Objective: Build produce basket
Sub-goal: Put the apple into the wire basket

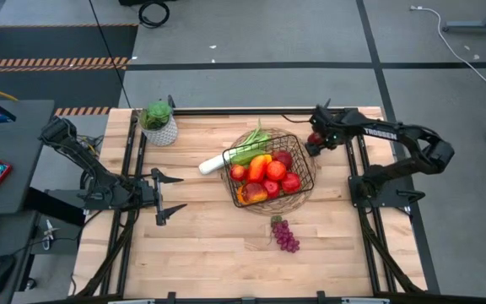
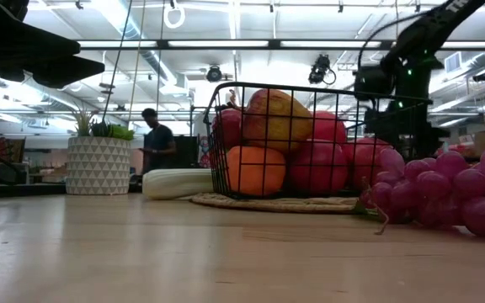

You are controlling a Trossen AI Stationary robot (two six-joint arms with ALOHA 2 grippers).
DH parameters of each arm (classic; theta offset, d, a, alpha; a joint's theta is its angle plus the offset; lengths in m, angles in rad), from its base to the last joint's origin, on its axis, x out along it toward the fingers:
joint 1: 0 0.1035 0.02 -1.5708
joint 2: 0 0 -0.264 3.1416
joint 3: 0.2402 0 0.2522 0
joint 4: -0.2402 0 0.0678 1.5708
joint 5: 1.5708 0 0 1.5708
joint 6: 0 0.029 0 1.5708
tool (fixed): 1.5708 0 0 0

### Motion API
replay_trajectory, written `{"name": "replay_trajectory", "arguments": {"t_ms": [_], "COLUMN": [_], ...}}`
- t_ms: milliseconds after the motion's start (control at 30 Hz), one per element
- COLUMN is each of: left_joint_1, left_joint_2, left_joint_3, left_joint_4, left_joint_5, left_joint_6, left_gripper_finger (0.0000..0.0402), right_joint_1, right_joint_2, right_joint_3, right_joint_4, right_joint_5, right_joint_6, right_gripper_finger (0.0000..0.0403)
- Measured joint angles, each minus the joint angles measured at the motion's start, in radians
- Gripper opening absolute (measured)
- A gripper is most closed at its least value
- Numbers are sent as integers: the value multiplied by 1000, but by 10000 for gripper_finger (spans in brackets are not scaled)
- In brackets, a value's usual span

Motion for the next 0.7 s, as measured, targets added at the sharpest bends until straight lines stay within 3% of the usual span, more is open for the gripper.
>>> {"name": "replay_trajectory", "arguments": {"t_ms": [167, 433, 700], "left_joint_1": [0, 0, 0], "left_joint_2": [0, 0, 0], "left_joint_3": [0, 0, 0], "left_joint_4": [0, 0, 0], "left_joint_5": [0, 0, 0], "left_joint_6": [0, 0, 0], "left_gripper_finger": [396, 396, 396], "right_joint_1": [23, 24, 24], "right_joint_2": [-45, -60, -59], "right_joint_3": [48, 84, -27], "right_joint_4": [-12, 48, 246], "right_joint_5": [95, 104, 135], "right_joint_6": [-22, -58, -106], "right_gripper_finger": [396, 396, 396]}}
